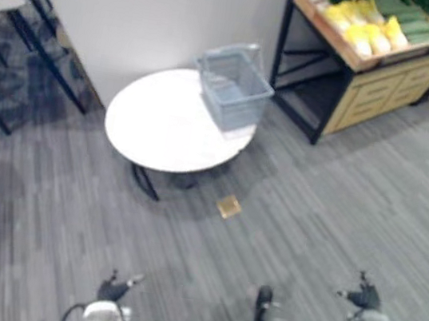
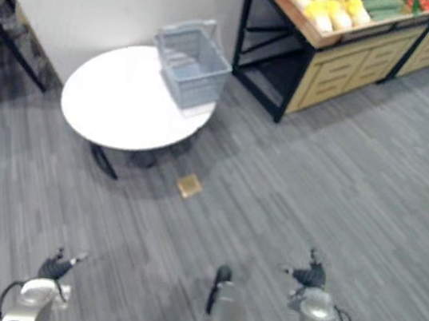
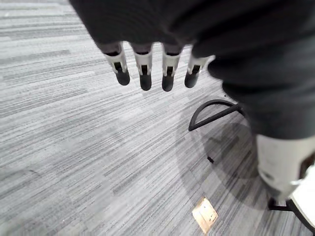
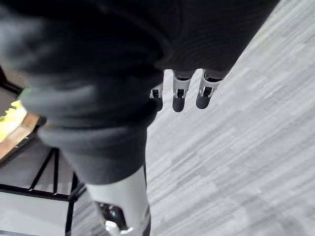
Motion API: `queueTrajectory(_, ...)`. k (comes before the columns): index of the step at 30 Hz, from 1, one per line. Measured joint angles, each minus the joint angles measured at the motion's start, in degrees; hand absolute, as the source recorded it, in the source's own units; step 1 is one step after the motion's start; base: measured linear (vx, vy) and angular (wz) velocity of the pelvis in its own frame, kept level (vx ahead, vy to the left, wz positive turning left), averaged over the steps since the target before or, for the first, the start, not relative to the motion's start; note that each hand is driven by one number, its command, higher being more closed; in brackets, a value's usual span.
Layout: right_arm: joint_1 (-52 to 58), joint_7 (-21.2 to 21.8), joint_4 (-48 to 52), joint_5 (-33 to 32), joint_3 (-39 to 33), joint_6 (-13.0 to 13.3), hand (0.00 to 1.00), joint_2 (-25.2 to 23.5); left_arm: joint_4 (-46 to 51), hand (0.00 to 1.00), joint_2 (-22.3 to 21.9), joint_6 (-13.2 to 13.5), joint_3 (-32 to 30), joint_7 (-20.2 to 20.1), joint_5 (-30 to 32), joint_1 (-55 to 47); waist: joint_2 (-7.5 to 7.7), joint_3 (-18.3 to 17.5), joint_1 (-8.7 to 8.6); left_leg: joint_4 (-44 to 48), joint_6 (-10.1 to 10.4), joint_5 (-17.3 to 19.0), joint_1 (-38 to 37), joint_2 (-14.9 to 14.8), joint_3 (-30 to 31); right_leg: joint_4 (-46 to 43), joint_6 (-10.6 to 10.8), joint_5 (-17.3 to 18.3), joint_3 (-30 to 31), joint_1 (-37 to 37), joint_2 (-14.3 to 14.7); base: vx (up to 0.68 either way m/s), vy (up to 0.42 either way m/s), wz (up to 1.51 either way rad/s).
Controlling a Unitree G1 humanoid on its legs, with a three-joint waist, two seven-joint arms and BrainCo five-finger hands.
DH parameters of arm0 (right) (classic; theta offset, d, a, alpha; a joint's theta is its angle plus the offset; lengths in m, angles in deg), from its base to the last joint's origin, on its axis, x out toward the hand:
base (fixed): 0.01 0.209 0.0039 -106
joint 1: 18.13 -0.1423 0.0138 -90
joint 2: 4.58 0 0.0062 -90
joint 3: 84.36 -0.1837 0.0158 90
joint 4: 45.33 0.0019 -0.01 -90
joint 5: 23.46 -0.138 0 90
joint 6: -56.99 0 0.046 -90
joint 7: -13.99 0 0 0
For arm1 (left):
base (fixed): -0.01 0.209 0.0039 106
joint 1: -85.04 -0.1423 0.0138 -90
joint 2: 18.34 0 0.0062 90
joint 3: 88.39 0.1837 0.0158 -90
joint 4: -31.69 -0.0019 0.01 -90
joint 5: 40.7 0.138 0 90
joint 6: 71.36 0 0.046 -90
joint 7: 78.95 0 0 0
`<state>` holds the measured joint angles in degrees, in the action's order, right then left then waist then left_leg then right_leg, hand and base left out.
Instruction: Pick vegetable in the basket
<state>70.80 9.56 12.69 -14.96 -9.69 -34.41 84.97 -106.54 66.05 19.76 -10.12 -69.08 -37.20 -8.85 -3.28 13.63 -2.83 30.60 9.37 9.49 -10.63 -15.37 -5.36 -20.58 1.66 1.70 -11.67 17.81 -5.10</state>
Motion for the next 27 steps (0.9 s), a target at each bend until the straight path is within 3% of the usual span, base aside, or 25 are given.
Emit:
queueTrajectory(1,0.01,0.01,0.87,0.17,0.16,0.03,0.0,0.34,0.14,0.0,-0.45,0.01,-0.01,0.02,-0.14,-0.37,-0.26,0.29,0.04,5.22,0.17,-4.51,2.03,-0.83,0.91,0.89,-0.38,0.54,-0.15,-1.95,0.73,0.47,-0.324,-0.17)
queueTrajectory(2,0.09,-0.05,2.48,0.44,0.74,0.04,0.0,1.13,0.39,0.0,-1.44,0.12,0.02,0.0,-0.59,-1.22,0.07,1.12,0.55,15.81,-0.14,-6.49,5.77,-2.58,1.61,3.71,-1.12,1.27,0.04,-6.64,2.35,0.47,-0.253,-0.25)
queueTrajectory(3,-0.06,-0.23,4.1,0.52,2.14,0.05,0.0,2.15,0.65,0.0,-2.09,0.33,0.01,0.03,-1.01,-1.79,-0.38,1.53,1.54,24.38,-1.54,-4.17,9.03,-3.55,0.61,6.58,-2.02,1.83,0.82,-11.38,3.44,0.46,-0.225,-0.29)
queueTrajectory(5,-0.68,-0.28,6.04,1.24,3.8,0.37,0.0,3.77,2.26,0.0,-2.82,0.5,0.0,0.45,-1.11,-3.44,0.47,1.95,2.11,27.67,-2.83,-1.04,13.47,-2.88,-2.38,10.02,-3.48,2.79,1.52,-16.51,3.78,0.42,-0.185,-0.3)
queueTrajectory(7,-2.55,-0.28,6.9,2.93,5.38,0.4,0.0,5.46,3.93,0.0,-3.47,0.98,-0.1,1.0,-1.11,-4.88,0.37,1.95,2.99,23.76,-3.42,0.87,17.93,-1.41,-5.34,12.91,-3.78,3.0,2.49,-19.59,4.0,0.34,-0.117,-0.3)
queueTrajectory(9,-4.84,-0.27,6.91,5.1,7.06,0.41,0.0,7.43,5.14,0.0,-3.65,1.01,-0.21,1.03,-1.11,-5.55,0.5,2.04,3.8,8.56,-3.67,1.57,20.66,1.52,-11.45,16.56,-3.76,3.01,2.28,-22.61,3.64,0.33,0.001,-0.12)
queueTrajectory(10,-5.51,-0.33,6.92,5.16,7.39,0.49,0.0,8.5,5.14,0.0,-3.66,1.02,-0.26,1.02,-1.1,-5.67,0.44,1.98,4.06,-1.05,-4.4,0.15,20.15,2.9,-16.91,18.36,-3.58,3.04,1.14,-24.59,3.58,0.29,0.044,0.1)
queueTrajectory(11,-5.68,-0.37,6.92,5.17,7.41,0.53,0.0,8.84,5.13,0.0,-3.66,1.02,-0.25,1.02,-1.09,-5.65,0.4,1.95,4.06,-3.48,-4.78,-0.54,19.92,2.94,-18.75,18.83,-3.36,3.18,0.74,-25.16,3.57,0.27,0.072,0.36)
queueTrajectory(12,-6.23,-0.54,6.92,5.29,7.45,0.53,0.0,10.49,5.13,0.0,-3.74,1.01,-0.26,1.02,-1.06,-5.4,0.13,1.79,4.01,-10.32,-6.29,-3.59,19.24,3.77,-25.68,19.79,-2.24,3.91,-0.98,-26.73,3.77,0.37,0.112,0.57)
queueTrajectory(13,-7.32,-0.85,6.92,6.29,7.5,0.53,0.0,12.23,5.13,0.0,-3.94,1.03,-0.33,1.02,-0.97,-5.45,-0.26,1.55,3.88,-14.64,-9.75,-6.88,18.31,4.04,-32.2,19.14,-1.11,5.74,-2.43,-27.53,4.22,0.46,0.168,0.7)
queueTrajectory(14,-8.42,-1.24,6.91,7.26,7.55,0.53,0.0,13.16,5.03,0.0,-4.18,1.02,-0.48,1.02,-0.94,-5.51,-0.55,1.37,3.88,-16.46,-14.43,-7.65,17.16,4.26,-35.07,17.02,-0.45,8.11,-3.27,-27.6,4.34,0.38,0.168,0.56)
queueTrajectory(15,-9.2,-1.6,6.91,7.58,7.62,0.53,0.0,13.13,4.83,0.0,-4.05,0.98,-0.66,1.0,-0.94,-5.34,0.06,1.33,4.05,-17.06,-16.3,-6.89,16.53,5.31,-34.88,14.71,0.04,10.04,-3.66,-27.32,3.54,0.43,0.212,0.53)
queueTrajectory(16,-10.99,-1.68,6.96,9.39,9.48,0.74,0.0,13.18,4.63,0.0,-3.89,0.85,-1.1,0.99,-0.91,-5.38,4.07,0.87,4.67,-18.8,-15.69,-6.01,15.16,8.98,-34.04,8.88,2.02,14.07,-4.68,-26.04,-0.08,0.35,0.17,0.46)
queueTrajectory(17,-12.19,-1.66,6.96,9.72,10.11,1.06,0.0,13.08,4.39,0.0,-3.95,0.79,-1.03,0.96,-0.9,-5.5,5.94,0.83,5.01,-20.08,-15.59,-5.24,13.95,11.01,-33.51,5.03,3.98,15.72,-5.35,-26.08,-2.17,0.35,0.152,0.47)
queueTrajectory(18,-13.06,-1.67,6.94,10.1,10.6,1.16,0.0,13.09,3.9,0.0,-4.15,0.78,-0.95,0.95,-0.89,-5.46,6.59,0.83,5.29,-20.72,-15.58,-4.72,12.92,12.17,-32.99,1.89,4.82,16.18,-5.79,-25.87,-3.37,0.29,0.097,0.4)
queueTrajectory(19,-14.6,-1.68,6.81,11.09,11.44,1.15,0.0,13.07,3.09,0.0,-4.63,0.72,-0.64,0.93,-0.84,-5.53,6.73,0.86,5.48,-21.36,-15.71,-4.09,11.14,13.21,-31.93,-5.16,5.02,16.21,-6.24,-24.61,-4.99,0.37,0.093,0.71)
queueTrajectory(20,-16.35,-1.74,6.81,11.87,12.66,1.26,0.0,13.17,2.84,0.0,-4.66,0.6,0.35,0.91,-0.55,-6.0,6.85,0.88,5.21,-22.52,-15.87,-3.05,7.81,14.88,-29.51,-19.81,7.28,13.37,-6.16,-20.9,-8.33,0.44,0.064,0.8)
queueTrajectory(21,-16.93,-1.83,6.8,11.92,13.35,1.26,0.0,13.27,2.85,0.0,-4.46,0.58,0.67,0.93,-0.52,-6.03,6.83,0.9,5.17,-22.59,-15.82,-2.57,6.78,15.26,-28.21,-25.67,7.56,10.86,-5.37,-19.12,-9.43,0.36,0.004,0.95)
queueTrajectory(22,-17.45,-2.02,6.74,11.93,13.97,1.28,0.0,13.28,2.85,0.0,-4.1,0.5,0.96,0.95,-0.49,-5.87,6.81,0.92,5.13,-22.6,-16.06,-2.04,5.31,15.4,-26.51,-32.92,7.64,10.83,-3.71,-16.61,-10.51,0.36,-0.076,0.94)
queueTrajectory(23,-18.24,-2.13,6.5,11.93,14.95,1.27,0.0,13.3,2.88,0.0,-3.63,0.38,1.35,1.02,-0.5,-5.89,6.67,0.94,5.26,-23.22,-16.02,-2.02,3.64,15.32,-24.21,-38.46,6.11,11.58,-2.89,-13.78,-11.11,0.34,-0.129,1.07)
queueTrajectory(24,-19.54,-2.3,6.29,11.91,16.08,1.26,0.0,13.31,2.84,0.0,-3.43,0.19,1.33,1.08,-0.5,-6.02,6.24,1.1,5.36,-23.85,-15.73,-2.24,2.44,14.59,-22.43,-39.46,3.65,12.75,-2.69,-11.41,-11.26,0.32,-0.152,0.93)
queueTrajectory(25,-20.06,-2.37,6.29,11.91,16.24,1.46,0.0,13.34,2.84,0.0,-3.4,0.08,1.33,1.09,-0.5,-6.04,6.02,1.05,5.35,-24.22,-15.31,-2.51,2.16,14.21,-21.28,-38.38,2.51,13.42,-2.66,-10.25,-11.2,0.27,-0.185,0.95)
queueTrajectory(26,-20.89,-2.56,6.27,11.9,16.23,1.74,0.0,13.98,2.86,0.0,-3.16,-0.05,1.34,1.11,-0.51,-5.79,5.77,1.1,5.17,-24.88,-14.53,-3.02,2.16,13.43,-18.57,-33.39,1.01,14.33,-2.16,-8.46,-10.77,0.24,-0.231,1.03)
queueTrajectory(27,-21.3,-2.55,6.25,11.88,16.22,1.76,0.0,15.34,2.76,0.0,-2.93,-0.06,1.51,1.09,-0.5,-5.39,5.76,1.1,5.09,-25.62,-13.7,-3.54,2.2,12.84,-15.97,-25.55,0.88,14.43,0.04,-7.62,-9.47,0.23,-0.252,1.09)
